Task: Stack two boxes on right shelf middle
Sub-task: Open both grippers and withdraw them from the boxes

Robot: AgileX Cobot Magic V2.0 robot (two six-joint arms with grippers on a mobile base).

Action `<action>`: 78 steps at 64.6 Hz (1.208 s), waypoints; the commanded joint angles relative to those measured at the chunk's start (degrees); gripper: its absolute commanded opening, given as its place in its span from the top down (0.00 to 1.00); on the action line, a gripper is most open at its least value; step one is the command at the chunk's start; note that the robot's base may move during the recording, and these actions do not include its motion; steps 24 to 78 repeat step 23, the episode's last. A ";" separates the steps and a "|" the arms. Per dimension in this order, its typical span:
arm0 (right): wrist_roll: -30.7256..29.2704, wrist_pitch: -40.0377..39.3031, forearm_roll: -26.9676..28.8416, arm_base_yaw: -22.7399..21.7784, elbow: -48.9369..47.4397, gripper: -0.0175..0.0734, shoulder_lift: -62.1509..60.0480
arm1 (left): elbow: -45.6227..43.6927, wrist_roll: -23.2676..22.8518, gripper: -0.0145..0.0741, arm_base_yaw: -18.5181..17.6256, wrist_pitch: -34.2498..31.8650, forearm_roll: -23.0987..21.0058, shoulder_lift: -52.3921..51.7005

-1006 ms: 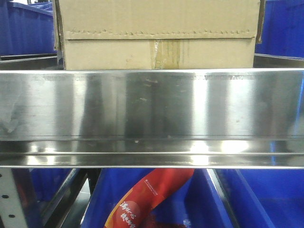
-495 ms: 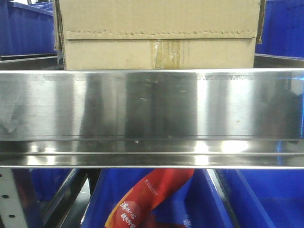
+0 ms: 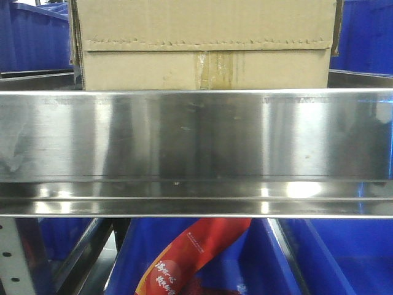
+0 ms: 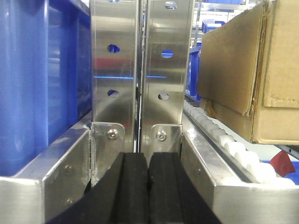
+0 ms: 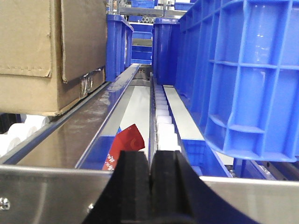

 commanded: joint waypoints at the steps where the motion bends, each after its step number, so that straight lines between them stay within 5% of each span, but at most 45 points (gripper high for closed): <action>1: 0.11 -1.21 0.42 -0.27 0.00 0.99 -0.24 | -0.12 0.27 0.96 0.11 -1.24 -0.26 -0.31; 78: 0.11 -1.21 0.42 -0.27 0.00 0.99 -0.24 | -0.12 0.27 0.96 0.11 -1.24 -0.26 -0.31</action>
